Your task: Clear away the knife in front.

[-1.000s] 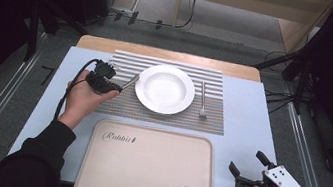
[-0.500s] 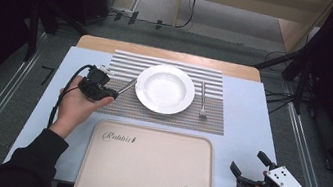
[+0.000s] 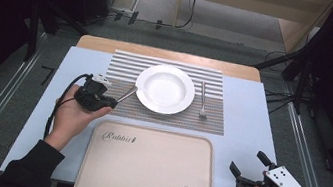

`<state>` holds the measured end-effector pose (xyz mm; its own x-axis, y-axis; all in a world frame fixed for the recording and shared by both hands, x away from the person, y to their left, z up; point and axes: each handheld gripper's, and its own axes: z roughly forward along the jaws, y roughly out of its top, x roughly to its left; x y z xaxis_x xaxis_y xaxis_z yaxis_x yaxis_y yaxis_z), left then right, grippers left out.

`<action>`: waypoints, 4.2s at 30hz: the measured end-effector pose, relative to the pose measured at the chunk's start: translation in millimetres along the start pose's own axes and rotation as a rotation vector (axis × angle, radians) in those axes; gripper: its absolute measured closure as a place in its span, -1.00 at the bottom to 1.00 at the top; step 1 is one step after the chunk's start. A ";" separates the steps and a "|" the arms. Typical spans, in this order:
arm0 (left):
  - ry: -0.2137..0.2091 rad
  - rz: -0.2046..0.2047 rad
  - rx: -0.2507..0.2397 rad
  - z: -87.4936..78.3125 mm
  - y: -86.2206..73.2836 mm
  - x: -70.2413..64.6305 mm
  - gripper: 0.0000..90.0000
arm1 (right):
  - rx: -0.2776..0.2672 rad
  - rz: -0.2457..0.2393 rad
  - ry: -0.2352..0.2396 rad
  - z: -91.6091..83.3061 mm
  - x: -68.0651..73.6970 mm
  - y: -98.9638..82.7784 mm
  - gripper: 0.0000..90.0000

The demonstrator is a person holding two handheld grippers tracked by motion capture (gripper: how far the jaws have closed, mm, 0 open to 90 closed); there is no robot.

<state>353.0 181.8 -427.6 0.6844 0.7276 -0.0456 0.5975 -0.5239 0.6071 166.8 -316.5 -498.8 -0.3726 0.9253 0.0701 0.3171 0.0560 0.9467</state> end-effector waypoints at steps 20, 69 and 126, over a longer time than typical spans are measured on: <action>-0.044 0.030 -0.034 -13.2 -30.3 -38.5 0.79 | 0.002 -0.003 -0.002 0.2 0.7 0.2 -1.00; -0.168 -0.025 -0.062 0.9 -97.4 -95.8 0.78 | 0.002 -0.004 -0.001 0.0 -0.5 0.1 -1.00; -0.027 0.062 -0.024 22.7 -90.7 -87.2 1.00 | 0.017 -0.006 -0.004 1.2 0.7 -1.4 -1.00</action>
<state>248.6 155.8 -496.7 0.7308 0.6820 -0.0286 0.5438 -0.5563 0.6283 167.2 -315.4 -500.4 -0.3713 0.9263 0.0634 0.3297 0.0678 0.9416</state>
